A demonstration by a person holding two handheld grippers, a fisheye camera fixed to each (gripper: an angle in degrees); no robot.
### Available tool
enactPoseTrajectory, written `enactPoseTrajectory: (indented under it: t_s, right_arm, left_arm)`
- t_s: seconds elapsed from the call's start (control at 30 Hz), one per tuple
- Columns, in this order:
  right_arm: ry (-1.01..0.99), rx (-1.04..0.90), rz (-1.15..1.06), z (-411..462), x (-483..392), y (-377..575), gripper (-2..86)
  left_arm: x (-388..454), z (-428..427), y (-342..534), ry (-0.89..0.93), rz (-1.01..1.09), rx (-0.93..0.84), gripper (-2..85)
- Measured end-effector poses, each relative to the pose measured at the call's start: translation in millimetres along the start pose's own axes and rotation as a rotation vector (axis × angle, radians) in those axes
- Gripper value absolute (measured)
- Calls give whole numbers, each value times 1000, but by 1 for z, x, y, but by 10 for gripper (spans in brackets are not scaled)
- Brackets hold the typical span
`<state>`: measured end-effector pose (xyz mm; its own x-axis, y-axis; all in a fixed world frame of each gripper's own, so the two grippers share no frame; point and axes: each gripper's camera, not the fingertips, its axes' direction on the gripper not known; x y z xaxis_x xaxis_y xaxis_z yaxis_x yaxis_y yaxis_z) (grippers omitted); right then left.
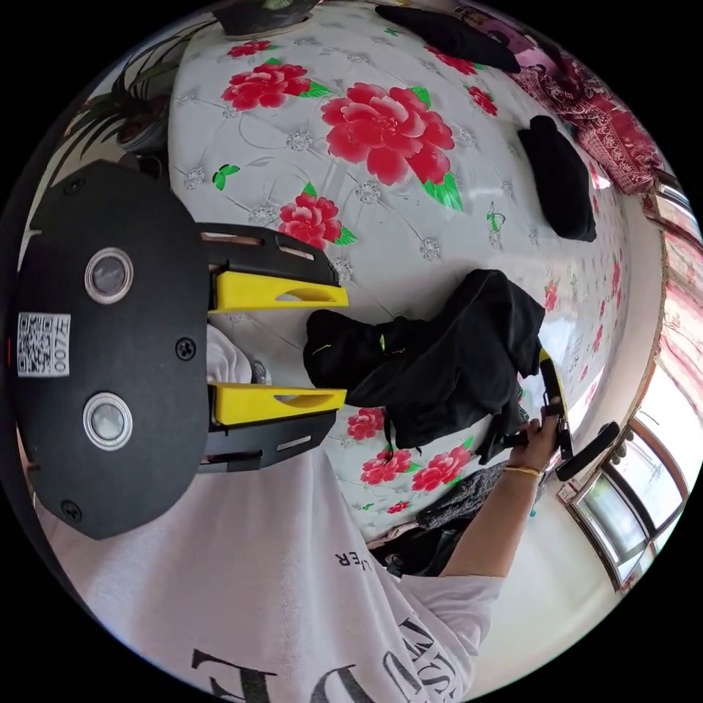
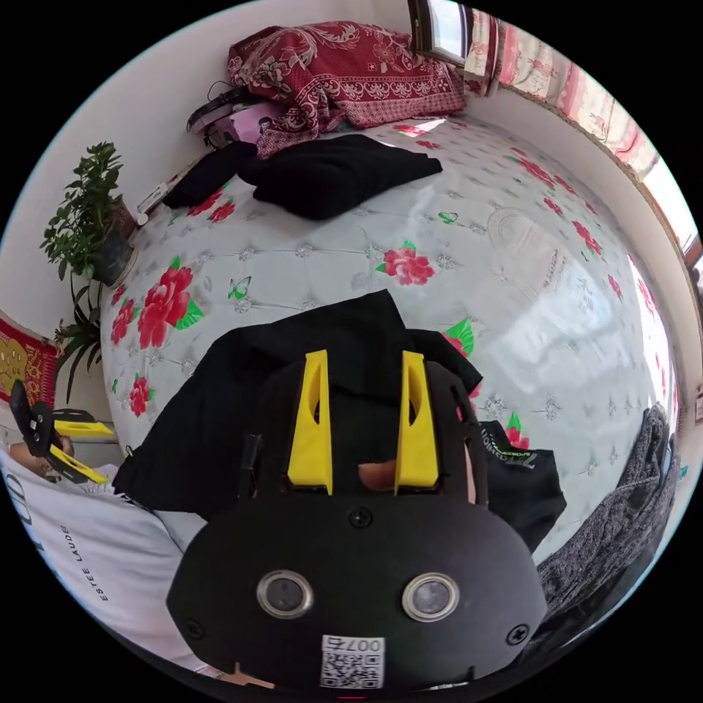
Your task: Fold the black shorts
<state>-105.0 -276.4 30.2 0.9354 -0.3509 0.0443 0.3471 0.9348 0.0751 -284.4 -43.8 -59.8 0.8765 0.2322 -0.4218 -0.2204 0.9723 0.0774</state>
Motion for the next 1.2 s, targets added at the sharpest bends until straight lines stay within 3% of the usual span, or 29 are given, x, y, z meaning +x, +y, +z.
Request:
enactPoseTrajectory:
  t_s: [0.17,0.3,0.4,0.53,0.67,0.77,0.9,1.0,1.07,1.13,1.2]
  right_arm:
    - [24,-175,47,69,14,-31,77]
    - [65,-176,-11,65,9,-29,18]
    - [21,-5,61,18,32,-18,4]
    - [-8,392,186,-118,72,23,-1]
    - [48,719,151,-247,68,120,-2]
    - [134,800,130,-289,39,209,-3]
    - [127,688,198,-270,8,312,-2]
    - [77,402,361,-195,-10,375,1]
    - [19,89,498,-124,-13,413,6]
    - [22,-14,584,-96,-13,434,10]
    - [35,16,652,-95,-6,441,13]
  left_arm:
    - [-9,58,-26,25,-67,-34,126]
    - [-34,60,-46,-69,-46,-28,11]
    - [-71,35,-74,-33,-79,24,-5]
    - [-99,-68,-105,-116,-117,296,-9]
    - [-61,-173,-85,-259,-25,540,-10]
    - [-19,-197,-53,-353,58,524,-10]
    - [10,-170,-12,-362,123,319,-9]
    - [2,-117,19,-298,20,135,-6]
    - [-14,-68,39,-285,-102,-37,1]
    - [-19,-46,49,-282,-158,-100,4]
    - [-19,-38,52,-302,-196,-124,4]
